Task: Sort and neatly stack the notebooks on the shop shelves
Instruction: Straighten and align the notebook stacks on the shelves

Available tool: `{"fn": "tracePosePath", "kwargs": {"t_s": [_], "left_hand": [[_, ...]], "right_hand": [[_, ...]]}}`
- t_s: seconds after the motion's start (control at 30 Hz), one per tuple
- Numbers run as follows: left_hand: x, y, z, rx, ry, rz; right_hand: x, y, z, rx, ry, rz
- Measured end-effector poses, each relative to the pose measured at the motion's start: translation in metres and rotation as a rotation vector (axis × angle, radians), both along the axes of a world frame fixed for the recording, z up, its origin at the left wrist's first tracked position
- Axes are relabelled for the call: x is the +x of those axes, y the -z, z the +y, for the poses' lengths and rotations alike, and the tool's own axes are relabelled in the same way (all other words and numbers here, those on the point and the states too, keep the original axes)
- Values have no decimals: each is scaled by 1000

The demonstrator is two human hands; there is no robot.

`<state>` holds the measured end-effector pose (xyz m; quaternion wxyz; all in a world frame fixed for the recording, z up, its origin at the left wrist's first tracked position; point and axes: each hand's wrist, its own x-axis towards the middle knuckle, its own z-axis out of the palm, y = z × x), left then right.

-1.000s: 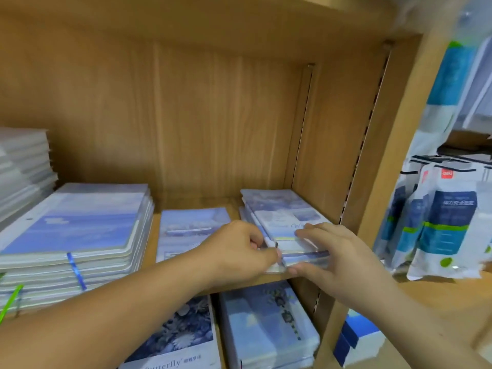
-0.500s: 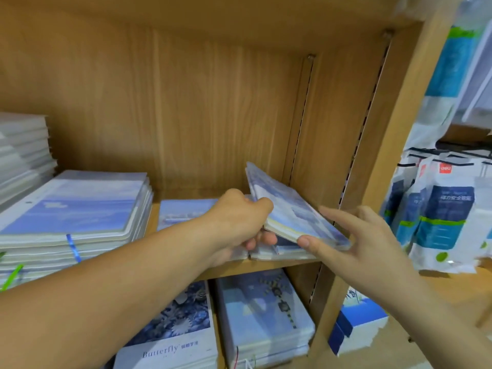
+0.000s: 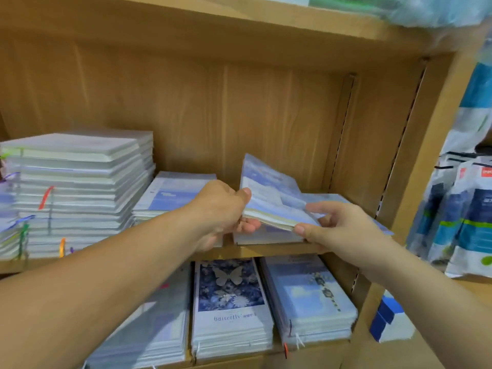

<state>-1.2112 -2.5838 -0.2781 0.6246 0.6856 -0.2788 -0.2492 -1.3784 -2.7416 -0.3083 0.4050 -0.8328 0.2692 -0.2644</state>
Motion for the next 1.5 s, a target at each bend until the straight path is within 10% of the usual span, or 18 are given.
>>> {"fn": "tracePosePath", "kwargs": {"t_s": [0.5,0.97,1.5], "left_hand": [[16,54,23,548,63,-941],[9,85,8,493,-72,-920],[-1,93,14,232,119,-447]], "right_hand": [[33,6,-19,-553,57,615],[37,35,-6,24,66,344],[24,49,-3,117,19,177]]}}
